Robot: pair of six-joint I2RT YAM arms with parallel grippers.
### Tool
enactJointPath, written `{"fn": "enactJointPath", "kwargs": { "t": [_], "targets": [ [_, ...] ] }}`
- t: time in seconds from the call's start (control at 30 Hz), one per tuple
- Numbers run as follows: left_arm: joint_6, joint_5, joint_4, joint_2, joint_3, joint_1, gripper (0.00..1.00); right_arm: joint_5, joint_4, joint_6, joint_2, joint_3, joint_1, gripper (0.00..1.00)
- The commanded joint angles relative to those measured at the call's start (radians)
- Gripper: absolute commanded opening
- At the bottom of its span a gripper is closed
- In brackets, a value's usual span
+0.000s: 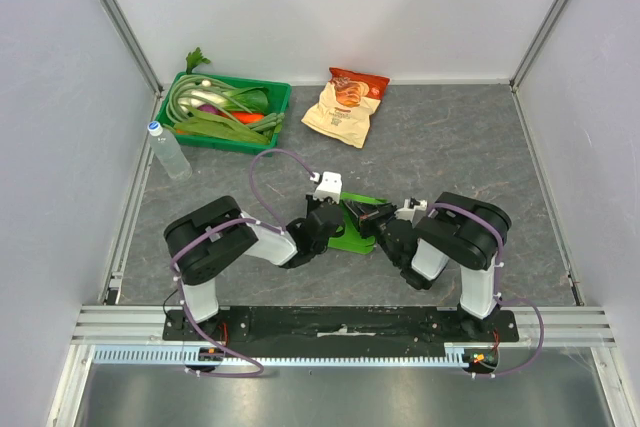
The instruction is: Fold the paper box
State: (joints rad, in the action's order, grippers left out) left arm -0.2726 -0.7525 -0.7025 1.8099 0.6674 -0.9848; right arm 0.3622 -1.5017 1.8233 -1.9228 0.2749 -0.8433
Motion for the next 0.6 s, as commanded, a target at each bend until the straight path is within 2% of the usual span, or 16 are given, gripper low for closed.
{"fn": "enactJointPath", "kwargs": {
  "t": [0.0, 0.03, 0.07, 0.1, 0.13, 0.17, 0.2, 0.23, 0.27, 0.4, 0.47, 0.57],
  "targets": [
    [0.0, -0.254, -0.018, 0.068, 0.031, 0.009, 0.02, 0.001, -0.046, -0.018, -0.016, -0.046, -0.054, 0.0],
    [0.007, -0.233, -0.04, 0.068, 0.024, 0.008, 0.02, 0.004, -0.057, -0.018, -0.022, -0.048, -0.056, 0.0],
    [0.027, -0.199, -0.128, 0.068, 0.002, 0.009, 0.02, 0.007, -0.081, -0.015, -0.037, -0.048, -0.056, 0.0],
    [0.083, -0.082, -0.168, 0.06, -0.014, 0.009, 0.02, 0.009, -0.094, -0.013, -0.047, -0.051, -0.054, 0.0],
    [0.107, -0.021, -0.198, 0.037, -0.029, 0.008, 0.02, 0.009, -0.112, -0.015, -0.056, -0.052, -0.047, 0.0],
    [0.11, 0.023, -0.189, 0.02, -0.032, 0.009, 0.02, -0.006, -0.127, -0.015, -0.07, -0.054, -0.04, 0.0],
    [0.105, 0.138, -0.113, 0.003, -0.025, 0.018, 0.04, -0.012, -0.133, -0.018, -0.074, -0.054, -0.034, 0.0],
    [0.101, 0.169, -0.086, -0.013, -0.02, 0.018, 0.07, -0.016, -0.141, -0.021, -0.076, -0.054, -0.025, 0.0],
    [0.099, 0.203, -0.089, -0.053, -0.043, 0.018, 0.25, -0.019, -0.15, -0.033, -0.076, -0.054, -0.023, 0.0],
    [0.084, 0.306, -0.063, -0.173, -0.12, 0.018, 0.52, -0.032, -0.127, -0.05, -0.053, -0.062, -0.007, 0.0],
    [0.075, 0.34, -0.08, -0.225, -0.191, 0.02, 0.56, -0.037, -0.12, -0.055, -0.047, -0.068, 0.004, 0.0],
    [0.065, 0.406, -0.094, -0.334, -0.274, 0.02, 0.57, -0.048, -0.117, -0.053, -0.045, -0.071, 0.019, 0.0]
  ]
}}
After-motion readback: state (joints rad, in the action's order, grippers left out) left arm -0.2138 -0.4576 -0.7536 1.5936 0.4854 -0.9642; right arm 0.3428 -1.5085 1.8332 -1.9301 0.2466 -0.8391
